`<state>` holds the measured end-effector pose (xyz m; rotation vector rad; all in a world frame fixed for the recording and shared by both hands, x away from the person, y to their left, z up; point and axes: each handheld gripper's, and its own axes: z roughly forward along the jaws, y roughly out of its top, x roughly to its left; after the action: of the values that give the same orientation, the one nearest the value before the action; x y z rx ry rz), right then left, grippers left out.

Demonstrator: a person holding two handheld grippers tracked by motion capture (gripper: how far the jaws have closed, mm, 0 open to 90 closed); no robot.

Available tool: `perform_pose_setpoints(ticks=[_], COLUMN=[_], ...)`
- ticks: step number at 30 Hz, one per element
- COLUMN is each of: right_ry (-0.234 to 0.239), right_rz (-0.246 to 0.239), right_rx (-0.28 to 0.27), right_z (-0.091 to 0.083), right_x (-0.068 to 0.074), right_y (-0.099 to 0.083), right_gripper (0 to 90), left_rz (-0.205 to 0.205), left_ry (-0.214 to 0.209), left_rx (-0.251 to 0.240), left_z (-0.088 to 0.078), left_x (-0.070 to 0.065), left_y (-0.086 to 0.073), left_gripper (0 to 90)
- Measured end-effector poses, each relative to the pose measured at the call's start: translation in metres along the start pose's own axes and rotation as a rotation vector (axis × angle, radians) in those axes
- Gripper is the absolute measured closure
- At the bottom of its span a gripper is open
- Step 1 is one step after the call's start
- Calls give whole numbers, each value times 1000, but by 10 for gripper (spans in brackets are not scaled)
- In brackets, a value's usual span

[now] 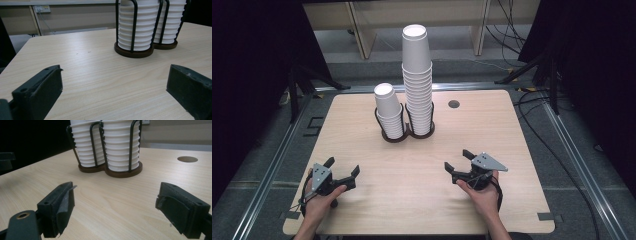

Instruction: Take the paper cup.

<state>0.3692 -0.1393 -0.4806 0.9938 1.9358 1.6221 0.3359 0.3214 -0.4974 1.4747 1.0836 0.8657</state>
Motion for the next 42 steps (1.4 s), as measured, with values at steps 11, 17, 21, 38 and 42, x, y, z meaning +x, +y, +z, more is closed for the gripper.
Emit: perform_pose_setpoints(ticks=[11, 17, 21, 38, 42], right_ry=[-3, 2, -5, 0, -5], right_rz=[34, 12, 7, -63, -70], right_rx=[-30, -59, -103, -179, -188], right_z=[-4, 2, 11, 46, 55], right_x=[0, 3, 3, -5, -7], right_y=[22, 44, 72, 151, 173], right_gripper=[148, 149, 148, 148, 148], left_rz=[50, 72, 98, 182, 192], left_ry=[-100, -146, -215, -292, -302], left_rx=[-23, -57, -83, -145, -164], left_z=[20, 35, 53, 103, 116], left_x=[-20, -25, -38, -84, -90], left_y=[25, 47, 69, 141, 159], left_gripper=[0, 0, 0, 1, 1])
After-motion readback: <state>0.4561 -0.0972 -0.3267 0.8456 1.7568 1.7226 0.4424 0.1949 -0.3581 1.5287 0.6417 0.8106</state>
